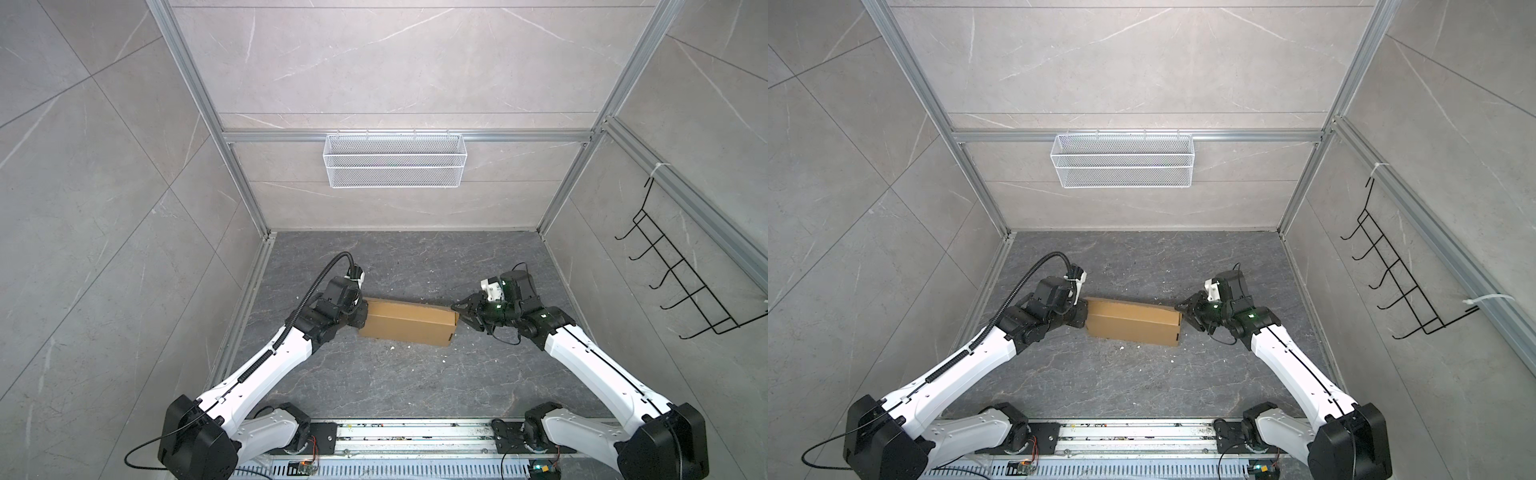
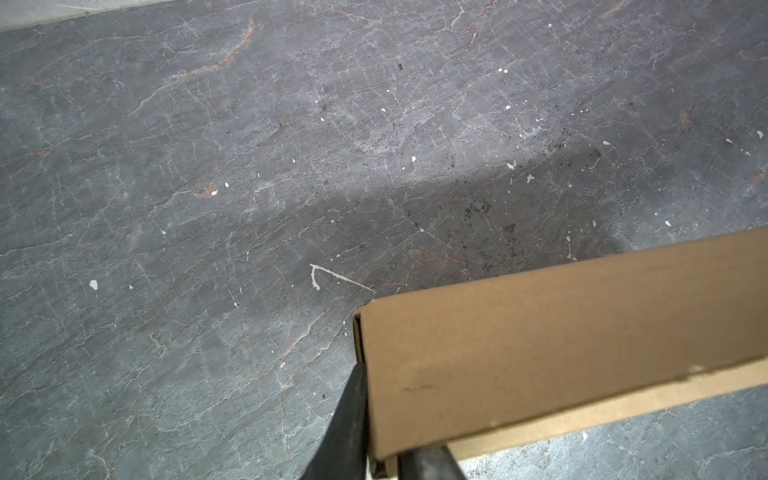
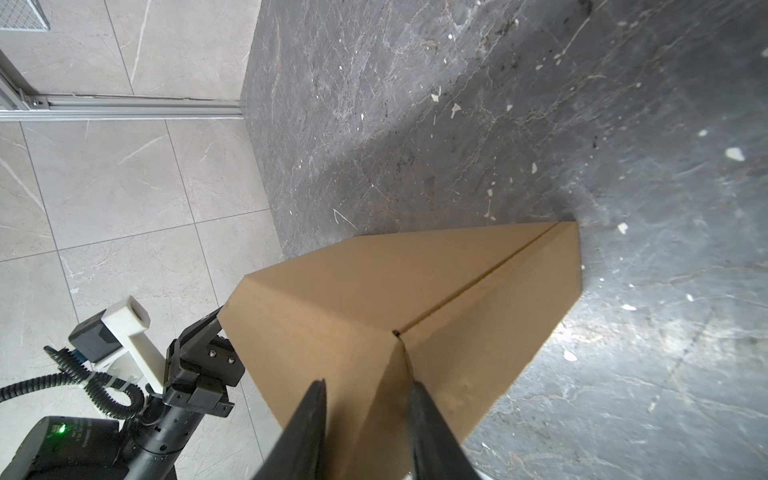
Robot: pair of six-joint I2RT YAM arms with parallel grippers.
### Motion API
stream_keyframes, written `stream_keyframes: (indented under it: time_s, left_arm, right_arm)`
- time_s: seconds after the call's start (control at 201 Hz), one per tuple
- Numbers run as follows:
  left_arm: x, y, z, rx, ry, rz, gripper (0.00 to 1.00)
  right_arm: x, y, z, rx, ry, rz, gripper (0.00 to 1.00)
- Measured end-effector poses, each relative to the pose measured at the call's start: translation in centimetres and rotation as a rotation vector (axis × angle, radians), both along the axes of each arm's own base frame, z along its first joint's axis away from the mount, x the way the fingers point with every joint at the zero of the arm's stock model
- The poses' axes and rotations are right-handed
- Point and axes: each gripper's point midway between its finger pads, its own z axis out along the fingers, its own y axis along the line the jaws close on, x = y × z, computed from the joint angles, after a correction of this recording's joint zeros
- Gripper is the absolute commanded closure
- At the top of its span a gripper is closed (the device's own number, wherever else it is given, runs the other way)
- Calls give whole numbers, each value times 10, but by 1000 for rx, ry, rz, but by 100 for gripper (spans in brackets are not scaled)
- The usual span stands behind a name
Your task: Fold the paper box
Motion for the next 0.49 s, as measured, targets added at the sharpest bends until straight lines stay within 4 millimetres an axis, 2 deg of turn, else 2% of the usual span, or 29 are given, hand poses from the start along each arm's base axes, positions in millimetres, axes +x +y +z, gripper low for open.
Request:
stream_keyframes:
  time_s: [0.075,0.299,0.493]
  left_arm:
    - [1,0,0,-2,-4,0,83]
    - [0,3,0,10,-6,4,67]
    - [-9,7,0,20,13,-9,59]
  right_arm:
    - [1,-1,-2,4,1,-6,70]
    - [5,-1,-6,30,-14,-25,72]
    - [9,-1,-5,39,-26,-35,72]
